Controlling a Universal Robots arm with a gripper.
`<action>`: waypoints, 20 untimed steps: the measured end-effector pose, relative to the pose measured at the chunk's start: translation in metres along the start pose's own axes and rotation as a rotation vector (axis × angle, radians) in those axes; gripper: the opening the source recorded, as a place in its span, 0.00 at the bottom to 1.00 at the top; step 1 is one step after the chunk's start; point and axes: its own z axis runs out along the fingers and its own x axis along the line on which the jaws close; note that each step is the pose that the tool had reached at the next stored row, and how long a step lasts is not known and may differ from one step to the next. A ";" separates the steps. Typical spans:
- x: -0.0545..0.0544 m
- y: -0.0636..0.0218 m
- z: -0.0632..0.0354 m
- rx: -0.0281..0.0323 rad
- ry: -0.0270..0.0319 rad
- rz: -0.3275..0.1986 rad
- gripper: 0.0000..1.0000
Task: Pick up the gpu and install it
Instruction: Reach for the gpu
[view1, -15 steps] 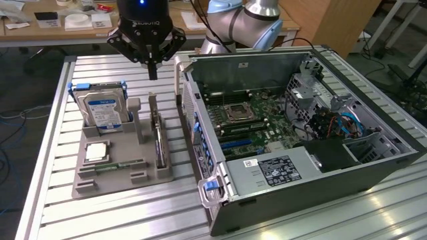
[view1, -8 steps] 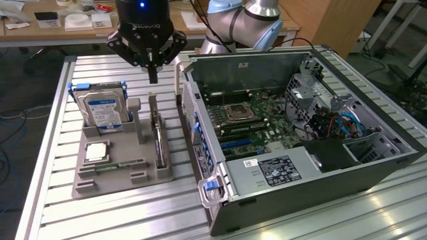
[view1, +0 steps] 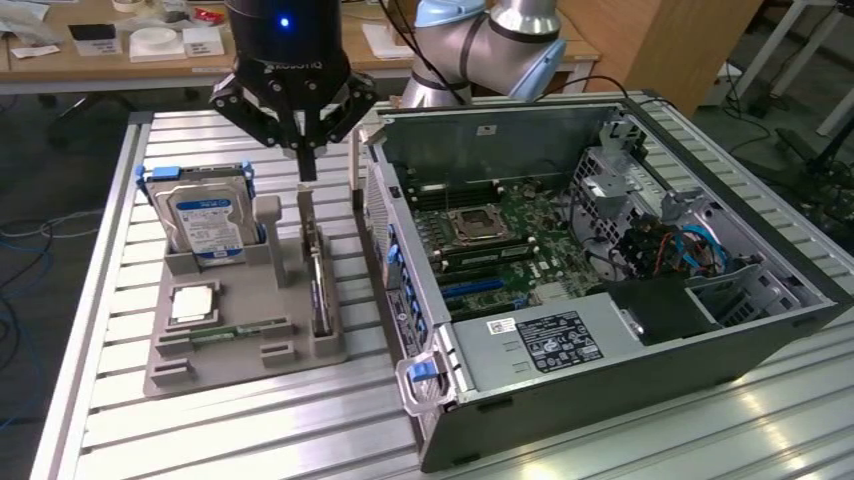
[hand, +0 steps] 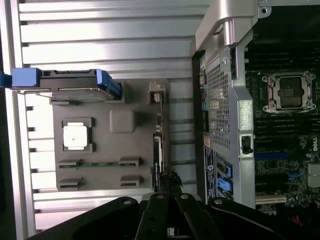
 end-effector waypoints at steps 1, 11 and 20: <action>0.000 -0.0026 -0.0001 0.0000 0.0000 0.000 0.11; 0.002 -0.0207 -0.0006 0.0000 -0.0001 0.000 0.11; 0.004 -0.0213 -0.0005 0.0000 0.0000 0.000 0.11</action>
